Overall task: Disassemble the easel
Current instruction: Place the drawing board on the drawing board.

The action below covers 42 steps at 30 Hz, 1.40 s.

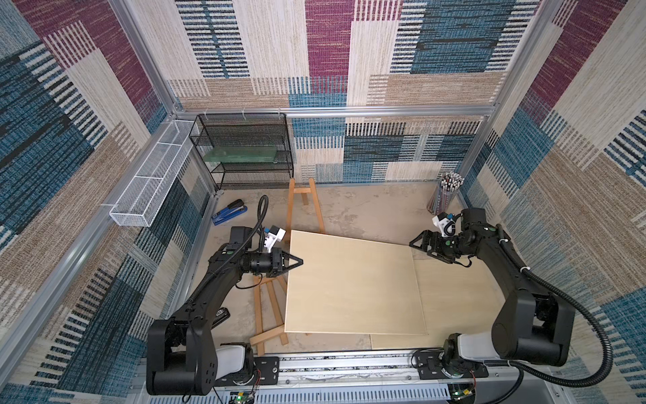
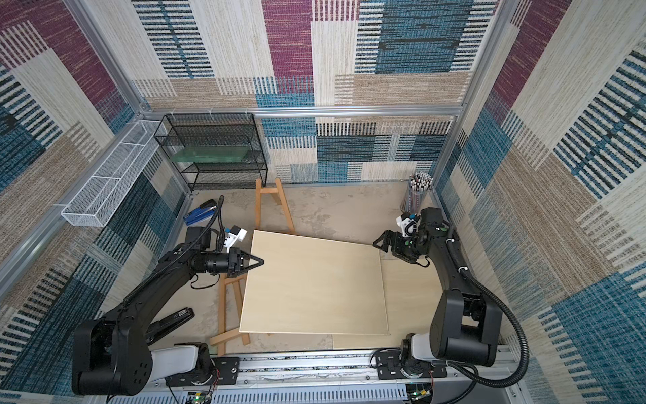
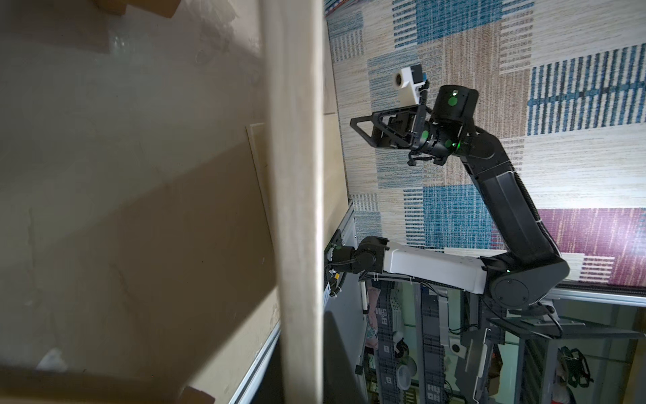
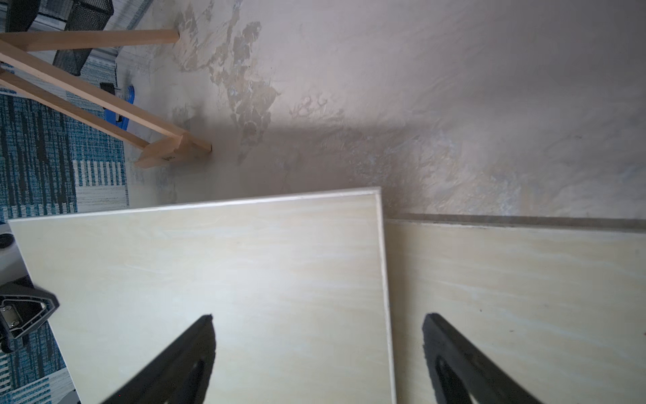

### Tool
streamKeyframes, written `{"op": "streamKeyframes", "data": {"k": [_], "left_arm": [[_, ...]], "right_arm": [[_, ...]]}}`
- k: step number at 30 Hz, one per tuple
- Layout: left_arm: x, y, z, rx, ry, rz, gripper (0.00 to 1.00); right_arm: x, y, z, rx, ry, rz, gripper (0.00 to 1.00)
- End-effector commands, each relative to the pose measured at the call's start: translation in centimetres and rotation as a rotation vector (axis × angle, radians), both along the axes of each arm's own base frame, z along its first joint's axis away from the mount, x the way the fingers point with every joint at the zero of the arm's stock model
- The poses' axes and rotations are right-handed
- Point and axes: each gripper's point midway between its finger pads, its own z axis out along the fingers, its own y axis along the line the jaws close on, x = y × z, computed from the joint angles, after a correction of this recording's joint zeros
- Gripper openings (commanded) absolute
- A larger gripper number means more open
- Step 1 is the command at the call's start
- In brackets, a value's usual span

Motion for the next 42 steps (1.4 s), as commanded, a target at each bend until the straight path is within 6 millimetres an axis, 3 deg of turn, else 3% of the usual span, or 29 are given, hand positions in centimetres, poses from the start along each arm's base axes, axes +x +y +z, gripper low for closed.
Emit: {"op": "streamKeyframes", "data": {"k": [1,12,30,36,42], "left_arm": [[0.8,1.3,-2.0,0.167,-0.055,0.035,0.00],[1.7,0.4,-4.0,0.230,-0.030,0.178,0.00],[1.5,-0.5,-7.1,0.301,-0.058,0.386,0.00],[1.8,-2.7,-7.6,0.302,-0.078,0.378,0.00],[2.0,-6.3,-8.2,0.302,-0.103,0.333,0.00]], "right_arm": [[0.2,0.8,1.0,0.020,-0.007,0.001,0.95],[1.3,2.9,3.5,0.035,-0.062,0.022,0.95],[1.8,4.3,3.7,0.049,-0.062,0.071,0.95],[1.9,4.4,3.5,0.050,-0.056,0.079,0.95],[1.8,4.7,3.5,0.056,-0.052,0.086,0.95]]}}
